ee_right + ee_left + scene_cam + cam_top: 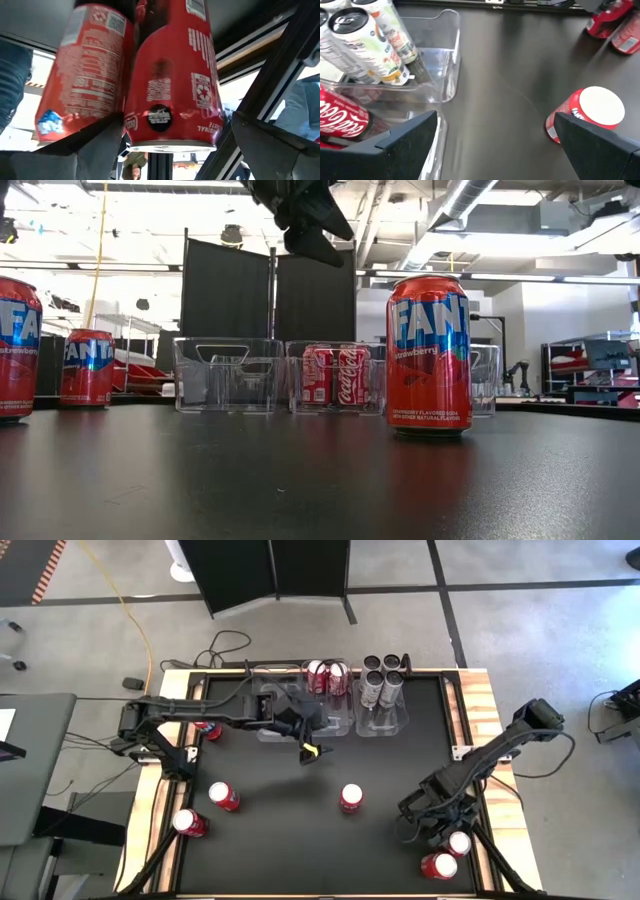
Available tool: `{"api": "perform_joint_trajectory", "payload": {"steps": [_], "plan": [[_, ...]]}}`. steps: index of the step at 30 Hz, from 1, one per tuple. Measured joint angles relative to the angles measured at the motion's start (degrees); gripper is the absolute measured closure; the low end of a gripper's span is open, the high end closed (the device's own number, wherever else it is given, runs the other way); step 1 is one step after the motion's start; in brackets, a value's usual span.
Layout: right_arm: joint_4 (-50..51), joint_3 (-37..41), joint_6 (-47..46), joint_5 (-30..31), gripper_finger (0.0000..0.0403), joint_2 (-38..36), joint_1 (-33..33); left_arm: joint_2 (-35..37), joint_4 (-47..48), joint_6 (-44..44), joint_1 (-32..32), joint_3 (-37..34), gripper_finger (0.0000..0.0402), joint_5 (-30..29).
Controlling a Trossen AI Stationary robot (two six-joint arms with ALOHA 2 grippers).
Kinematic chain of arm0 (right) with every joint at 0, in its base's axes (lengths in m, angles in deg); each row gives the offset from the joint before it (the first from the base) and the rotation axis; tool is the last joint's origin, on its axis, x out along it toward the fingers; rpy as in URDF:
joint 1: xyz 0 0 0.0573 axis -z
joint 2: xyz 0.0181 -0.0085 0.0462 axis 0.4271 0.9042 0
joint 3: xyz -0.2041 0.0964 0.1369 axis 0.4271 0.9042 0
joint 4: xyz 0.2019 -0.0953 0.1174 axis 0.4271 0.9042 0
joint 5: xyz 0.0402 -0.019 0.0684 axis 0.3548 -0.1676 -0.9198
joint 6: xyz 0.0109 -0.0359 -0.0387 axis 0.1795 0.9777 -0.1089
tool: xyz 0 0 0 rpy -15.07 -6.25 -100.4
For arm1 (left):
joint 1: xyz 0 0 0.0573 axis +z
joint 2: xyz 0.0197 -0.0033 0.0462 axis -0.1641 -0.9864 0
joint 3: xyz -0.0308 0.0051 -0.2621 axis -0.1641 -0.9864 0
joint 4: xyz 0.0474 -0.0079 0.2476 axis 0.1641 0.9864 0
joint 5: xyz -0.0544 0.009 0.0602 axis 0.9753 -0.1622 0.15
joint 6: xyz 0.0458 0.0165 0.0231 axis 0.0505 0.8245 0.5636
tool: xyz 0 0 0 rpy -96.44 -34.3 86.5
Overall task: Sort soda cans
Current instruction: Put the right red-white soda can into the center transparent bin
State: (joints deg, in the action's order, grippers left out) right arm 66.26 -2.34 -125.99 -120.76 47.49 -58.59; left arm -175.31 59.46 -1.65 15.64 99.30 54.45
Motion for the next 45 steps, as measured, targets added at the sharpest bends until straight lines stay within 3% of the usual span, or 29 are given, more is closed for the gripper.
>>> {"api": "perform_joint_trajectory", "payload": {"steps": [6,16,25,34,45], "plan": [[-0.44,0.07,-1.42,0.02,0.0027,0.00,-1.38,0.00,-0.02,0.22,1.32,0.00,0.0006,-0.02],[-0.61,0.03,-2.61,0.01,0.0108,-0.02,-1.77,0.00,-0.02,-0.15,1.79,0.00,0.0006,-0.04],[-0.15,-0.29,-2.32,1.36,0.0115,-0.02,1.04,0.00,-0.02,-1.51,1.77,0.00,0.0006,-0.02],[9.35,-3.61,6.56,8.16,0.0116,0.00,9.86,0.00,-0.03,-2.19,1.77,0.00,0.0006,0.02],[16.86,-5.96,22.52,15.39,0.0117,0.00,27.91,0.00,0.24,-2.59,1.29,0.00,0.0006,0.04]]}}
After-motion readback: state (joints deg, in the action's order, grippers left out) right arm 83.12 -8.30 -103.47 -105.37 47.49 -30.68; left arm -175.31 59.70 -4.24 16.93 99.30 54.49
